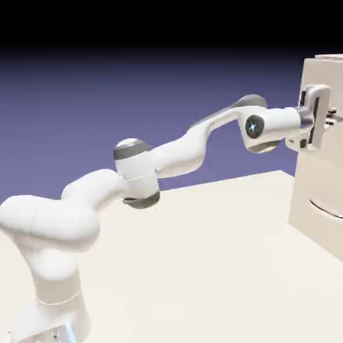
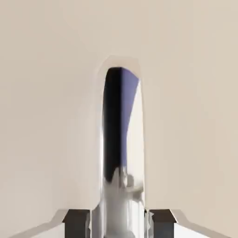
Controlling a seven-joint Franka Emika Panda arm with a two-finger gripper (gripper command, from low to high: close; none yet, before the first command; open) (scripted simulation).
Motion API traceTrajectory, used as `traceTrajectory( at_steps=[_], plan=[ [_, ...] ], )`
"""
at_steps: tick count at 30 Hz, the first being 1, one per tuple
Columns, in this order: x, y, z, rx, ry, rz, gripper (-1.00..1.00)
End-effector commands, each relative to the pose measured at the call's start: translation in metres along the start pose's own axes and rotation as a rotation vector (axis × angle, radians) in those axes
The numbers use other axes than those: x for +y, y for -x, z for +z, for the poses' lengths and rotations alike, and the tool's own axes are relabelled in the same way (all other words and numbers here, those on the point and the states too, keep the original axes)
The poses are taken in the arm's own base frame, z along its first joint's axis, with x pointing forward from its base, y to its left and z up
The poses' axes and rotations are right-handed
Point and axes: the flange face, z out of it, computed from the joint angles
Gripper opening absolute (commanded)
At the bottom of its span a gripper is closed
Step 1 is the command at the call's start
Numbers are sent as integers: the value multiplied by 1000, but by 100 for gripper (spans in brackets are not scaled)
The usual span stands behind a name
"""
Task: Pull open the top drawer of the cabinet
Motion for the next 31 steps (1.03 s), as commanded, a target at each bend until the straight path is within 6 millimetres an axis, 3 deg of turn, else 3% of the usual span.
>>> traceTrajectory(
  at_steps=[1,14,27,28,29,31],
  plan=[
    [0,0,-6,1,1,0,-100],
    [0,0,-107,1,1,0,-100],
    [0,0,-240,1,1,0,-100],
    [0,0,-240,1,1,0,100],
    [0,0,-240,1,1,0,100],
    [0,2,-265,-1,-1,-1,100]
  ],
)
